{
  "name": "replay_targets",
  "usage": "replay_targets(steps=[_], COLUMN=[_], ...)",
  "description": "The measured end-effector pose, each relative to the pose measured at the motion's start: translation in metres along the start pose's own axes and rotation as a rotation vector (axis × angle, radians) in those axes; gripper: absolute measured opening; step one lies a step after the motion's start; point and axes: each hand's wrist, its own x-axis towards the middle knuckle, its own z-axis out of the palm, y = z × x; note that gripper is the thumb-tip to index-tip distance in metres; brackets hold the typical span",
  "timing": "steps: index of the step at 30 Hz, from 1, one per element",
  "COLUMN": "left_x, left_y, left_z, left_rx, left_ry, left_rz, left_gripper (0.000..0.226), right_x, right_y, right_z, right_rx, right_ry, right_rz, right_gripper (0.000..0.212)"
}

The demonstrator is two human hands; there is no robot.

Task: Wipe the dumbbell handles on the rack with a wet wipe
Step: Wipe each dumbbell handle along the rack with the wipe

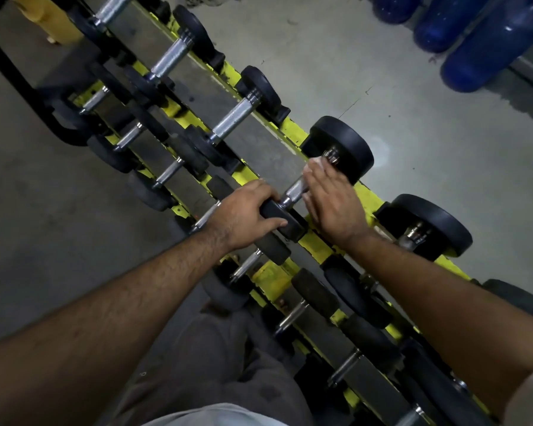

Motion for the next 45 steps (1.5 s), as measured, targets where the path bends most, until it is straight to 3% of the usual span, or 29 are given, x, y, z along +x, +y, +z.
replay_targets(steps=[4, 8, 12, 16, 20, 24, 28, 32, 36, 40, 43, 45], left_x=[-0.001, -0.001, -0.001, -0.003, -0.007, 0.0, 0.012, 0.019, 0.017, 0.015, 0.011, 0.007], left_y=[0.001, 0.002, 0.001, 0.002, 0.004, -0.01, -0.028, -0.037, -0.034, -0.03, -0.025, -0.021], left_z=[0.0, 0.003, 0.006, 0.007, 0.008, 0.003, -0.01, -0.013, -0.011, -0.011, -0.01, -0.008], left_rx=[-0.046, -0.079, -0.109, -0.117, -0.09, -0.132, -0.257, -0.291, -0.283, -0.257, -0.234, -0.229], left_ry=[0.005, 0.005, 0.014, 0.037, 0.058, 0.008, -0.04, -0.1, -0.106, -0.104, -0.089, -0.085], left_rz=[-0.048, -0.067, -0.08, -0.074, -0.034, 0.014, -0.034, -0.027, -0.041, -0.063, -0.058, -0.06], left_gripper=[0.048, 0.046, 0.047, 0.047, 0.049, 0.046, 0.046, 0.044, 0.046, 0.047, 0.049, 0.051], right_x=[-0.004, 0.004, -0.002, 0.005, 0.005, 0.015, 0.007, 0.024, 0.017, 0.026, 0.021, 0.027], right_y=[-0.003, 0.001, -0.007, -0.005, -0.008, -0.005, -0.017, -0.014, -0.026, -0.029, -0.034, -0.021], right_z=[0.002, -0.007, 0.001, -0.002, -0.008, -0.02, -0.015, -0.022, -0.02, -0.03, -0.026, -0.037], right_rx=[0.007, -0.063, -0.071, -0.087, -0.077, -0.079, -0.028, -0.133, -0.077, -0.104, -0.003, -0.021], right_ry=[-0.082, -0.064, -0.097, -0.072, -0.125, -0.089, -0.209, -0.23, -0.274, -0.273, -0.344, -0.355], right_rz=[-0.232, 0.009, -0.096, 0.041, -0.189, -0.02, -0.207, 0.005, -0.104, 0.038, -0.129, -0.117], right_gripper=[0.053, 0.057, 0.063, 0.065, 0.054, 0.05, 0.05, 0.052, 0.049, 0.051, 0.046, 0.04])
